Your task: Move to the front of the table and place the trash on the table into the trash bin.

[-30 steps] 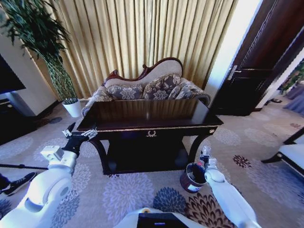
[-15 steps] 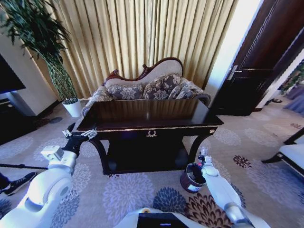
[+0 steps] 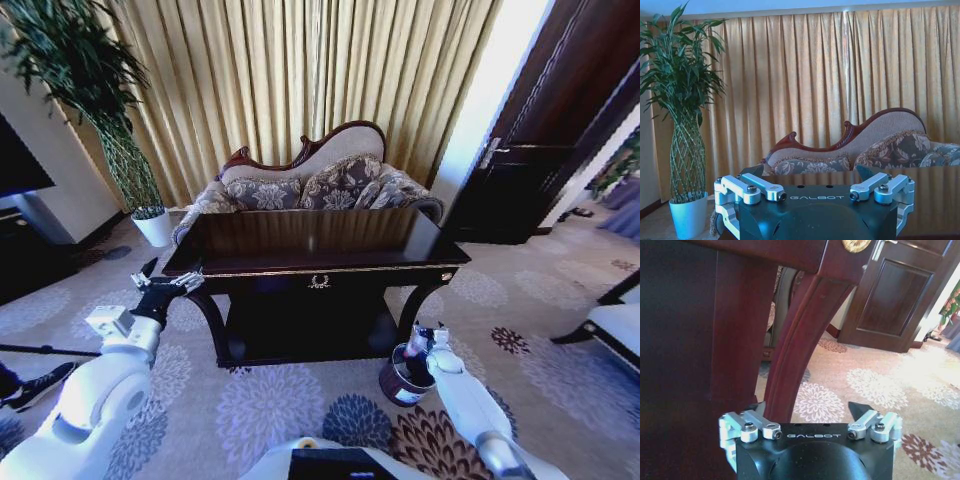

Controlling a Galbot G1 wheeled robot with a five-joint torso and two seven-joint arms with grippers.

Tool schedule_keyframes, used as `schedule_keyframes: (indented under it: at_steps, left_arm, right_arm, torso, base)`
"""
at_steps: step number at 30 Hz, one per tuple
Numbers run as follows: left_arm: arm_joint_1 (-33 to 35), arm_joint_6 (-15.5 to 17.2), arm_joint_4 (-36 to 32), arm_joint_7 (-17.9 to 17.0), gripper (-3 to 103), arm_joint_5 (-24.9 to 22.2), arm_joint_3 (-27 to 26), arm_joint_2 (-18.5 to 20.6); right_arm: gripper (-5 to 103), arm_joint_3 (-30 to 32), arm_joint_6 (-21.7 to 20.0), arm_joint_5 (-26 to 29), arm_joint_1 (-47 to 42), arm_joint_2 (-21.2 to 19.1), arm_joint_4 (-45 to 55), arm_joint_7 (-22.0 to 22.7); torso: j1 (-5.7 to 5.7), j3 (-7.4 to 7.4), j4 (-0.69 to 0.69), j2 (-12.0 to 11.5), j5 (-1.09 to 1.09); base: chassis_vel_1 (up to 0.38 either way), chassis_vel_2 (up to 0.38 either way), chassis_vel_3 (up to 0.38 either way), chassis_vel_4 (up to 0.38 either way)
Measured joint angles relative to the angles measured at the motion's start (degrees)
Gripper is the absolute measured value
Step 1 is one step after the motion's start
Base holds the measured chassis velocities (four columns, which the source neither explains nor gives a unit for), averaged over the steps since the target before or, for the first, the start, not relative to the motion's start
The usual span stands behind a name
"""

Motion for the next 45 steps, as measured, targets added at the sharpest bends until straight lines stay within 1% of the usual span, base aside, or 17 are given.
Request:
schedule_keyframes:
  at_steps: [1,5,19,24,26,27,28,30,31,33,35,37,38,41,42,43,45]
  left_arm:
    - [0.00,-0.03,-0.06,0.00,100,0.00,-0.02,0.02]
    - [-0.02,-0.09,-0.18,0.00,100,0.00,-0.01,-0.01]
    - [0.64,-0.11,-0.74,-0.08,100,0.01,-0.22,-0.21]
    - [0.64,-0.11,-1.11,-0.17,100,0.01,-0.14,-0.29]
    - [0.71,0.24,-1.32,-0.29,100,0.02,-0.05,-0.57]
    - [0.71,0.24,-1.32,-0.29,100,0.02,-0.05,-0.57]
    - [0.80,0.90,-1.55,-0.62,100,0.01,-0.04,-0.88]
    - [1.04,1.39,-1.80,-0.98,100,-0.01,-0.09,-1.30]
    - [1.04,1.39,-1.80,-0.98,100,-0.01,-0.09,-1.30]
    - [1.26,1.52,-1.61,-1.05,100,0.03,-0.46,-1.74]
    - [1.28,1.54,-1.38,-1.05,100,0.04,-0.75,-1.89]
    - [1.45,1.64,-0.42,-0.33,100,-0.23,-2.67,-2.43]
    - [1.45,1.64,-0.42,-0.33,100,-0.23,-2.67,-2.43]
    - [1.57,1.66,0.89,1.44,100,-0.75,-4.97,-3.05]
    - [1.69,1.66,1.91,3.14,100,-0.96,-6.65,-3.85]
    - [1.69,1.66,1.91,3.14,100,-0.96,-6.65,-3.85]
    - [2.18,2.89,2.67,6.25,100,-1.23,-9.36,-6.46]
  right_arm:
    - [95,0.01,0.00,0.15,-0.26,-0.26,0.52,0.03]
    - [100,0.06,-0.02,0.79,-0.97,-0.47,1.42,0.07]
    - [100,0.39,-0.17,2.40,-2.57,-0.54,2.49,0.16]
    - [100,-0.09,-2.93,3.94,-5.41,-1.86,8.20,-0.01]
    - [100,-0.57,-6.00,9.67,-9.45,-3.63,18.97,-1.00]
    - [100,-0.57,-6.00,9.67,-9.45,-3.63,18.97,-1.00]
    - [100,-0.57,-7.05,13.11,-11.66,-4.61,26.15,-1.17]
    - [100,-0.17,-7.78,16.75,-14.01,-5.97,35.58,-0.89]
    - [100,-0.17,-7.78,16.75,-14.01,-5.97,35.58,-0.89]
    - [100,0.53,-9.28,19.71,-16.06,-7.75,45.54,0.03]
    - [100,0.82,-9.93,20.61,-16.53,-8.32,48.04,0.29]
    - [100,2.16,-13.45,23.65,-18.09,-10.59,57.02,1.97]
    - [100,2.16,-13.45,23.65,-18.09,-10.59,57.02,1.97]
    - [100,3.33,-14.90,24.97,-19.24,-11.88,62.30,3.09]
    - [100,4.31,-15.20,25.20,-20.07,-12.16,65.70,3.39]
    - [100,4.31,-15.20,25.20,-20.07,-12.16,65.70,3.39]
    - [100,5.42,-15.91,25.27,-21.80,-12.17,71.84,3.64]
  torso:
    - [0.00,0.00,0.00,0.00,-0.01]
    - [0.00,0.00,0.00,0.00,0.00]
    - [0.00,0.00,0.01,0.00,0.00]
    - [0.00,0.00,0.00,0.00,0.01]
    - [0.00,0.00,-0.02,0.00,0.01]
    - [0.00,0.00,-0.02,0.00,0.01]
    - [0.00,0.00,0.00,0.00,0.00]
    - [0.00,0.00,0.01,0.00,0.00]
    - [0.00,0.00,0.01,0.00,0.00]
    - [0.00,0.00,0.01,0.01,-0.02]
    - [0.00,0.00,0.02,0.00,-0.01]
    - [0.00,0.00,0.00,0.00,-0.01]
    - [0.00,0.00,0.00,0.00,-0.01]
    - [0.00,0.00,0.00,0.00,-0.01]
    - [0.00,0.00,0.00,0.00,0.00]
    - [0.00,0.00,0.00,0.00,0.00]
    - [0.00,0.00,0.00,0.00,-0.01]
  base:
    - [0.000,0.000,0.000,0.000]
    - [0.000,0.000,0.000,0.000]
    - [0.000,0.000,0.000,0.000]
    - [0.000,0.000,0.000,0.000]
    - [0.000,0.000,0.000,0.000]
    - [0.000,0.000,0.000,0.000]
    - [0.000,0.000,0.000,0.000]
    - [0.000,0.000,0.000,0.000]
    - [0.000,0.000,0.000,0.000]
    - [0.000,0.000,0.000,0.000]
    - [0.000,0.000,0.000,0.000]
    - [0.000,0.000,0.000,0.000]
    - [0.000,0.000,0.000,0.000]
    - [0.000,0.000,0.000,0.000]
    - [0.000,0.000,0.000,0.000]
    - [0.000,0.000,0.000,0.000]
    - [0.000,0.000,0.000,0.000]
